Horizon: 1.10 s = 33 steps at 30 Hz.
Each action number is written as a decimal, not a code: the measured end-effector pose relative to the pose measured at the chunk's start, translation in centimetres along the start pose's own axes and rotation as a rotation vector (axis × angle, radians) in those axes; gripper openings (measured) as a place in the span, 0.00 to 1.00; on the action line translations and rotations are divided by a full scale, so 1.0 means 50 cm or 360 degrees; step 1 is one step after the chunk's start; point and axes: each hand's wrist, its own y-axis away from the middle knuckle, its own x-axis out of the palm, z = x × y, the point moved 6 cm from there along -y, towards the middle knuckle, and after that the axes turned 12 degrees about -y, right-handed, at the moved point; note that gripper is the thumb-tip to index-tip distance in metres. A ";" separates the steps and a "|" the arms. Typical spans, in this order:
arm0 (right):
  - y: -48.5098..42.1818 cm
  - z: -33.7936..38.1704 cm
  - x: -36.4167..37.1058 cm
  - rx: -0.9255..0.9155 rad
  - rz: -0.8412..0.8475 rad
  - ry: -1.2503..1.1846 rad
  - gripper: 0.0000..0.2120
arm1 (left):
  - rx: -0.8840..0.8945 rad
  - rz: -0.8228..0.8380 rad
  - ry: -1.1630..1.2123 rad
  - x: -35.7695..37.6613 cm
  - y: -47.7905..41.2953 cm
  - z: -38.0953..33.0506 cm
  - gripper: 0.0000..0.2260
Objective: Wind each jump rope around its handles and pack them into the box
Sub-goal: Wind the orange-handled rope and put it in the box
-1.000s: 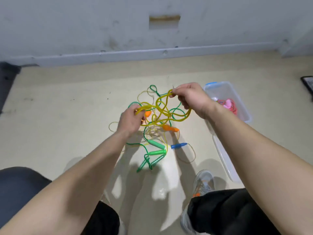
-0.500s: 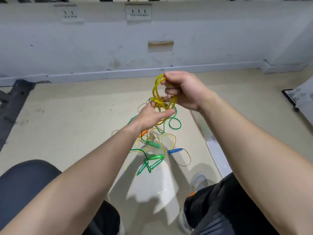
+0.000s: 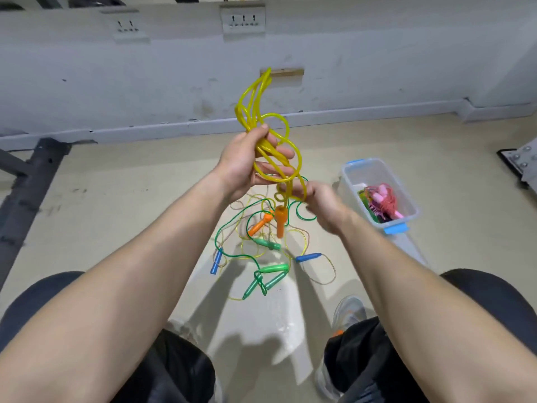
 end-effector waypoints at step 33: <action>-0.041 0.089 0.011 -0.0142 0.0154 -0.0482 0.09 | 0.0130 0.0129 -0.0978 -0.019 -0.082 0.248 0.17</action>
